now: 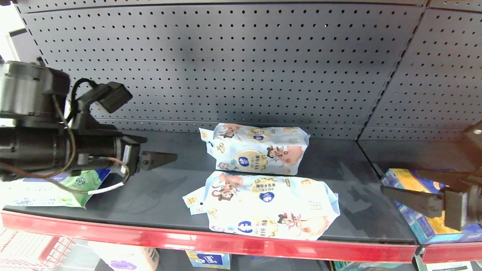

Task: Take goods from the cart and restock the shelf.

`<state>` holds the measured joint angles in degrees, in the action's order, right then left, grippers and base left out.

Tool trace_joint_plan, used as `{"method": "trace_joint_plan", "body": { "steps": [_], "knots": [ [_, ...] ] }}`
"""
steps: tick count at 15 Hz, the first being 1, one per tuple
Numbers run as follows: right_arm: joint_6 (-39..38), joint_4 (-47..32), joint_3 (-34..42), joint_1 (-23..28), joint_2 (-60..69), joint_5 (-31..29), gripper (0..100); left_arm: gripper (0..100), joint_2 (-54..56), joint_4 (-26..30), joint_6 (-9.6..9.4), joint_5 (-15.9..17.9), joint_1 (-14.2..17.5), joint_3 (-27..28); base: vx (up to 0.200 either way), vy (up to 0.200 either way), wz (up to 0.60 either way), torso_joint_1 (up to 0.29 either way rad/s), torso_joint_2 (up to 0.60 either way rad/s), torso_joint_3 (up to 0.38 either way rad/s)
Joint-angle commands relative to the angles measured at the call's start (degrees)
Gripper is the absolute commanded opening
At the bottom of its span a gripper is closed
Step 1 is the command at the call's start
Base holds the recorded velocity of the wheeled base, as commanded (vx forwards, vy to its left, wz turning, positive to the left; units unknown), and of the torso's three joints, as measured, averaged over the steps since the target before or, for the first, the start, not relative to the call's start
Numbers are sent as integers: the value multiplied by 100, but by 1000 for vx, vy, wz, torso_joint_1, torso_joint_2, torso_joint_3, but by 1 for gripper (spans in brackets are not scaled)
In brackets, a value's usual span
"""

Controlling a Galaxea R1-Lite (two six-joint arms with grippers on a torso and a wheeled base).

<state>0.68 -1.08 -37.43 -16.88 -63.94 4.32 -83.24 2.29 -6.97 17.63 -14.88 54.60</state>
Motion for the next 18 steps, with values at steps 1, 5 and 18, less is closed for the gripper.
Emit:
{"method": "trace_joint_plan", "body": {
  "steps": [1,5,18],
  "knots": [
    [-51,-23,-81,-34,-1033,-115,100,100,1767,-1,618,-154,21,-1039,0,0,0,0,0,0],
    [-42,-58,-46,-307,-1358,-150,100,100,2426,8,847,-304,21,-1444,0,0,0,0,0,0],
    [-51,12,-186,-1221,-1710,-229,100,100,2769,-1,856,-304,21,-1734,0,0,0,0,0,0]
  ]
}}
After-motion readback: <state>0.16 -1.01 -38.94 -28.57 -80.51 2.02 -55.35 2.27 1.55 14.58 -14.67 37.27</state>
